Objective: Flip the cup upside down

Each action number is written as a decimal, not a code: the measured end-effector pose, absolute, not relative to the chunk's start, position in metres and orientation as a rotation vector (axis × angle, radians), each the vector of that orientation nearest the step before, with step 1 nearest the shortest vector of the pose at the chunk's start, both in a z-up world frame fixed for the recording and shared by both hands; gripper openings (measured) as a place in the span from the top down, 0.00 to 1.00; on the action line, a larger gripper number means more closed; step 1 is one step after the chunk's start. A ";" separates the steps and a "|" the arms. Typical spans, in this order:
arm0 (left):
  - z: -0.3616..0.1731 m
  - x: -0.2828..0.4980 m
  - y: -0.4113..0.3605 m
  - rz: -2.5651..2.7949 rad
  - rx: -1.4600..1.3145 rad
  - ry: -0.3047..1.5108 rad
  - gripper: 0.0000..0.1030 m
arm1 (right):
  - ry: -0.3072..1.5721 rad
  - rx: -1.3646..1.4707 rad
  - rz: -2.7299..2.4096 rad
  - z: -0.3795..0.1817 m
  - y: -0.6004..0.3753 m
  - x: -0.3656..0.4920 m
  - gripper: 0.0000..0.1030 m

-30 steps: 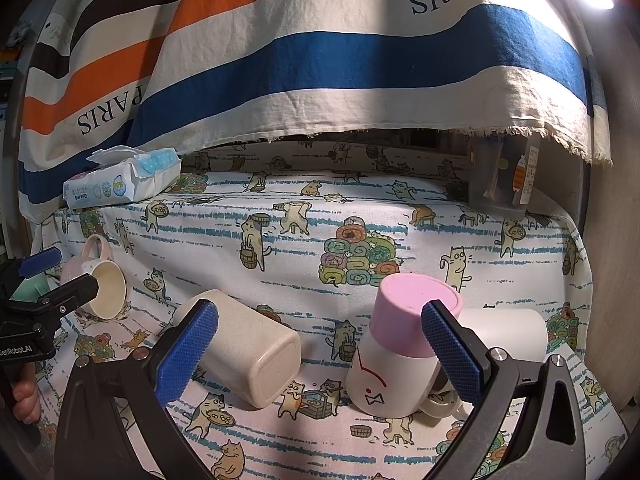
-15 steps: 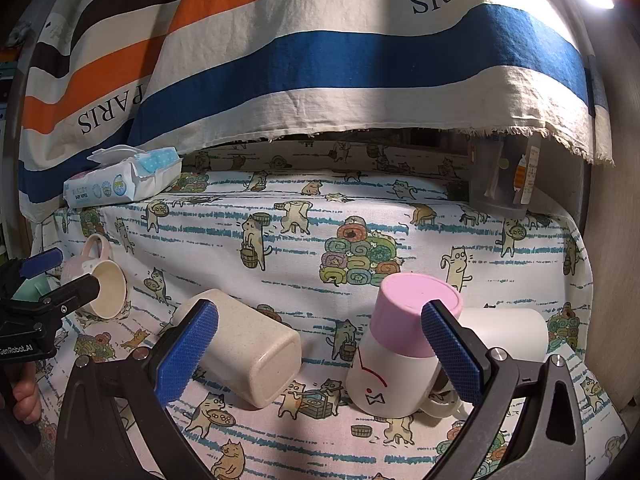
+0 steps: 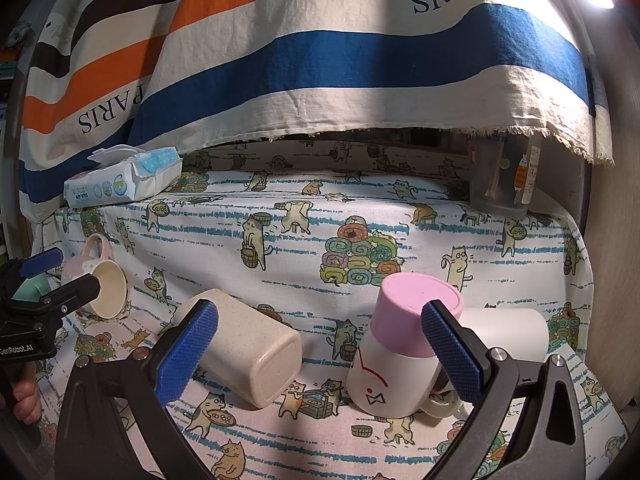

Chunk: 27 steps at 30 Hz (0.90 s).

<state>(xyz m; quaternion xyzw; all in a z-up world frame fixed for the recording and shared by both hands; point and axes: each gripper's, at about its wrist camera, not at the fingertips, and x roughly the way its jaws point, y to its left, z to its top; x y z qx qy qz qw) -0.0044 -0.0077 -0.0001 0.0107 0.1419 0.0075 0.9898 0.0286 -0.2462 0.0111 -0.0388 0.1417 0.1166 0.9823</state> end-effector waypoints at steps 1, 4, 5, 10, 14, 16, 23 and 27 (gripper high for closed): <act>0.000 -0.004 -0.008 0.015 0.021 0.285 0.00 | 0.286 -0.078 0.235 0.011 -0.246 0.029 0.01; 0.000 -0.004 -0.008 0.016 0.021 0.285 0.00 | 0.286 -0.077 0.234 0.011 -0.246 0.028 0.01; 0.000 -0.004 -0.008 0.015 0.022 0.285 0.00 | 0.285 -0.077 0.234 0.011 -0.246 0.028 0.01; 0.000 -0.004 -0.007 0.017 0.022 0.284 0.00 | 0.283 -0.077 0.233 0.011 -0.247 0.029 0.01; 0.000 -0.003 -0.006 0.018 0.022 0.285 0.00 | 0.287 -0.076 0.234 0.011 -0.247 0.029 0.01; 0.000 -0.003 -0.006 0.019 0.022 0.286 0.00 | 0.288 -0.073 0.234 0.011 -0.247 0.029 0.01; 0.000 -0.003 -0.004 0.032 0.018 0.288 0.00 | 0.283 -0.065 0.230 0.012 -0.250 0.028 0.01; 0.000 -0.003 -0.005 0.035 0.020 0.288 0.00 | 0.284 -0.068 0.234 0.012 -0.249 0.028 0.01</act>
